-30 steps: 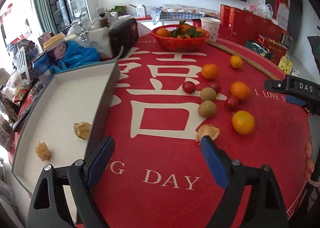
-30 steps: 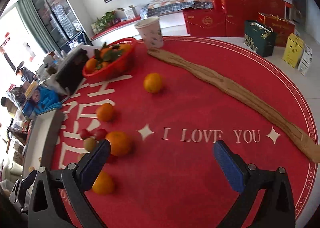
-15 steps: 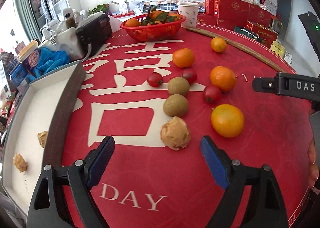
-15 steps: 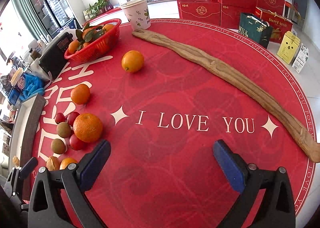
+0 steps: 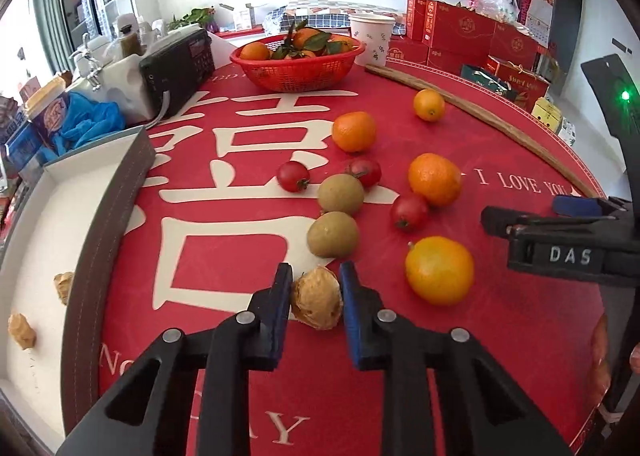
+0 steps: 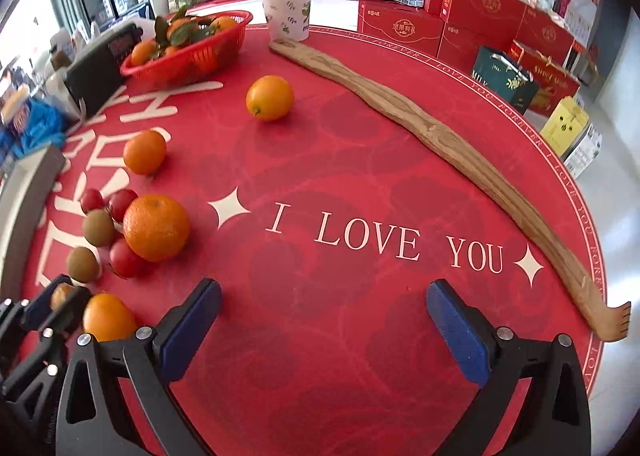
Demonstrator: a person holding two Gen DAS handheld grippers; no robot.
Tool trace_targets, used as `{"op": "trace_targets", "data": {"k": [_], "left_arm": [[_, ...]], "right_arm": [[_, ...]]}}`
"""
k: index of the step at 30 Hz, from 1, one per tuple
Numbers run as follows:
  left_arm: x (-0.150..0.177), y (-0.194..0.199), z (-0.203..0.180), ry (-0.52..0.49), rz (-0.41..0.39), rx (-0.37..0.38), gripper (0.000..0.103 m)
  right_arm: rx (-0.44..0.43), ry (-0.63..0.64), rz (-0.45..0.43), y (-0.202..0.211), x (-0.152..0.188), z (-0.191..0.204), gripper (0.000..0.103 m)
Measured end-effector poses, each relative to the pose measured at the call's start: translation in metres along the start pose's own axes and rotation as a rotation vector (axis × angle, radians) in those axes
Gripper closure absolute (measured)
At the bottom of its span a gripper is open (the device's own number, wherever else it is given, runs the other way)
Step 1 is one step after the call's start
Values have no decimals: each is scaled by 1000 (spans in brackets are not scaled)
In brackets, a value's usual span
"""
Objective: Organize fruits
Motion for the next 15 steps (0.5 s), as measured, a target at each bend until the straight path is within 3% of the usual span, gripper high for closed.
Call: {"op": "trace_targets", "data": {"k": [3, 5, 7, 12, 15], "left_arm": [[7, 6, 12, 30, -2, -3, 74], [10, 7, 19, 50, 1, 3, 54], [12, 7, 26, 73, 7, -15, 40], [13, 6, 29, 79, 16, -37, 25], [14, 4, 33, 101, 23, -32, 21]], "right_arm": [[-2, -1, -2, 0, 0, 0, 0], [-1, 0, -4, 0, 1, -1, 0], [0, -1, -5, 0, 1, -1, 0], [3, -3, -10, 0, 1, 0, 0], [4, -5, -12, 1, 0, 0, 0]]}}
Point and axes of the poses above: each gripper's, at about its wrist camera, not at the fingertips, and y roughly against the way its jaws point, z to its left, x to its underside, the point moved 10 cm from there along -y, roughly the way its jaws point, and after that the axes turned 4 degrees about x, right-handed, at the moved point
